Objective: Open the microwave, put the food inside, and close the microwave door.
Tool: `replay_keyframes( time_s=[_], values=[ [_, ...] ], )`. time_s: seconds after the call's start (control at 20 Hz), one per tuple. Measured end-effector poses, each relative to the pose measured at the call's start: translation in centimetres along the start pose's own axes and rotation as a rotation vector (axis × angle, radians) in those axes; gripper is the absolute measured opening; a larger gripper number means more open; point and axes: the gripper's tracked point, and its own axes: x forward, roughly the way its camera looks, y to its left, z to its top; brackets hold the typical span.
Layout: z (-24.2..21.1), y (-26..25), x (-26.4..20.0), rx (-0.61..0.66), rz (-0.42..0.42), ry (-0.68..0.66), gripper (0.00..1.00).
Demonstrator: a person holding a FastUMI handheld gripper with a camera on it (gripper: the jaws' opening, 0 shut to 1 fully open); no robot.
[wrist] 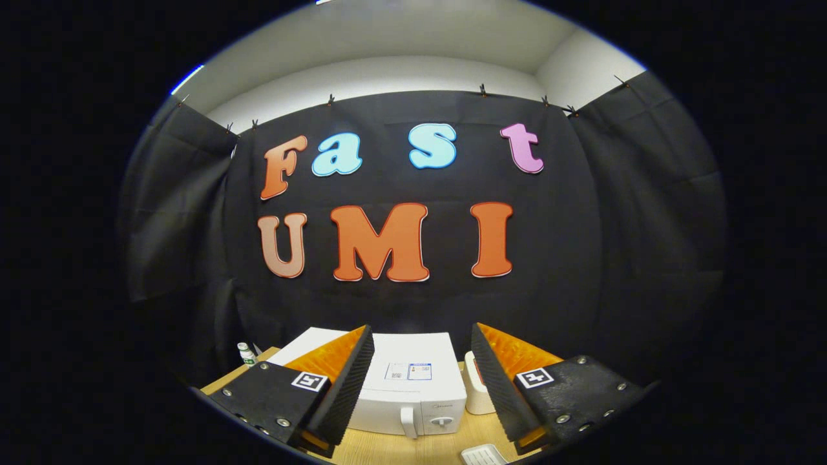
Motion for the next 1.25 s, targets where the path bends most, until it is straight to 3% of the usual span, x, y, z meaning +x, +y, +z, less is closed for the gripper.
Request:
replay_keyframes(
  time_s=[0.15,0.6,1.25],
  values=[
    [2.9,-0.2,-0.7,-0.013,0.016,-0.045,0.97],
    [9.5,-0.4,-2.2,-0.061,0.040,-0.164,0.97],
    [11.6,0.0,-2.7,-0.090,0.062,-0.240,0.97]
  ],
)
